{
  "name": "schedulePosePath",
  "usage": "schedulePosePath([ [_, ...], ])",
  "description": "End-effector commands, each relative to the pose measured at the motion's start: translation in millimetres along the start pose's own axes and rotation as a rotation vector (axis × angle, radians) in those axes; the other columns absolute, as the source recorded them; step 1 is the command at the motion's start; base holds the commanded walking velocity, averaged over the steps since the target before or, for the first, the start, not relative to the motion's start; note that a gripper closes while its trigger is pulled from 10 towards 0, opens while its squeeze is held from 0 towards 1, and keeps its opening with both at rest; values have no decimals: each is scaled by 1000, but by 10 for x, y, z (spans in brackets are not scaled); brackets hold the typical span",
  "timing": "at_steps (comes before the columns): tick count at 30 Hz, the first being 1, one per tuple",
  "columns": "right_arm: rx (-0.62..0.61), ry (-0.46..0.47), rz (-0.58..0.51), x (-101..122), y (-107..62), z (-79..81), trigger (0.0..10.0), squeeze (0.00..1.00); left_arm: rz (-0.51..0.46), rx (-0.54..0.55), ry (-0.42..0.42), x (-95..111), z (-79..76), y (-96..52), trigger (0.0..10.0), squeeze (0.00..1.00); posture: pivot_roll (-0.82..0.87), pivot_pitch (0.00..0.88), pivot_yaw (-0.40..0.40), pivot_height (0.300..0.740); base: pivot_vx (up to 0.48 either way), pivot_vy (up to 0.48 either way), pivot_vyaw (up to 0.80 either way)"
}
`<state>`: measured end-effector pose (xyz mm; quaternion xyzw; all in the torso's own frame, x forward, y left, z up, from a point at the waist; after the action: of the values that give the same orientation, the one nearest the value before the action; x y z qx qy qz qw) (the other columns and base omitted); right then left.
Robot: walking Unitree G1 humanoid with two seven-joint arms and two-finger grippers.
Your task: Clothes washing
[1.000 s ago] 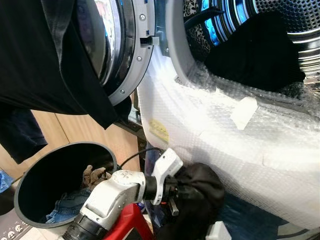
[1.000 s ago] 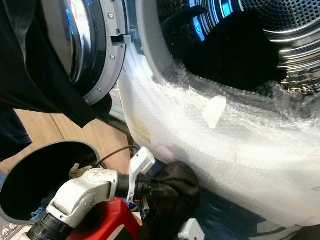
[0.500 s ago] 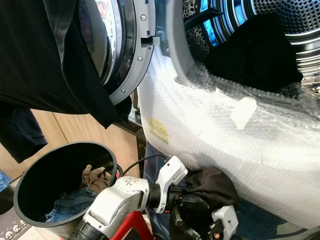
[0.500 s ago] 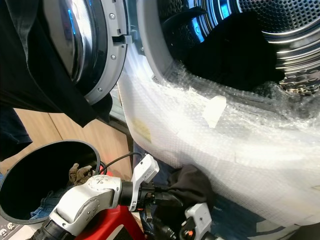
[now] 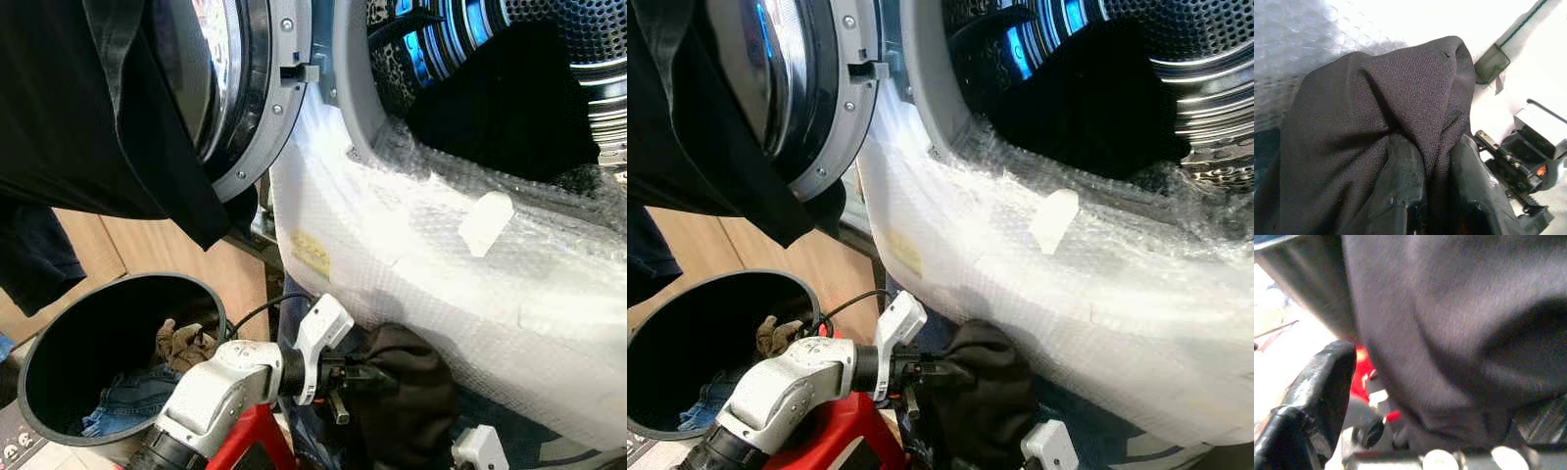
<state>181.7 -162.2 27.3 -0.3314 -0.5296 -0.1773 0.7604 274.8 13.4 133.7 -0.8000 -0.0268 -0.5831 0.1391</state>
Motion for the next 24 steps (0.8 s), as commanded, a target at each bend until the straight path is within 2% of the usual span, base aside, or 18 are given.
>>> schedulePosePath([
  [1,31,-18,9,24,-59,37,10000,0,-15,-30,30,83,-45,31,0,0,-105,111,-4,740,0,0,0],
  [4,17,-30,17,15,-78,19,10000,0,-20,-37,29,101,-51,45,0,0,-106,113,-3,740,0,0,0],
  [8,-83,-60,-18,117,67,-148,10000,0,-41,-63,32,171,-87,78,0,0,-98,127,0,740,0,0,0],
  [12,-96,-76,-24,169,197,-181,10000,0,-39,-72,38,180,-105,103,0,0,-84,127,3,740,0,0,0],
  [14,-86,-79,-3,159,193,-181,10000,0,-42,-68,42,198,-100,97,0,0,-78,126,6,740,0,0,0],
  [16,-33,-58,25,120,122,-141,10000,0,-51,-63,45,231,-85,81,0,0,-81,128,10,740,0,0,0],
  [17,8,-76,70,49,67,-99,10000,0,-52,-61,48,241,-78,77,0,0,-83,128,11,740,0,0,0],
  [18,83,-112,168,-117,-35,-19,10000,0,-52,-58,54,253,-64,74,0,0,-92,130,15,740,0,0,0],
  [19,83,-112,168,-117,-35,-19,10000,0,-52,-58,54,253,-64,74,0,0,-92,130,15,740,0,0,0],
  [20,116,-124,214,-196,-84,17,10000,0,-51,-57,57,256,-59,75,0,0,-92,130,15,740,0,0,0],
  [21,156,-123,285,-326,-205,57,10000,0,-51,-57,64,273,-51,69,0,0,-91,129,14,740,0,0,0],
  [24,164,-113,319,-385,-296,54,10000,0,-52,-58,71,291,-44,56,0,0,-91,131,15,740,0,0,0],
])
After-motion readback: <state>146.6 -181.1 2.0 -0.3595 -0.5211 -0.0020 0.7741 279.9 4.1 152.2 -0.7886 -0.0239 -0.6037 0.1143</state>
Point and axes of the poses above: a point about 5 cm out from each wrist's last joint towards the gripper, its own y axis pointing out of the wrist towards the gripper, its own x axis along the axis of the wrist's last joint, z = x × y, the point moved 3 cm from there along y, pointing out of the wrist towards the gripper
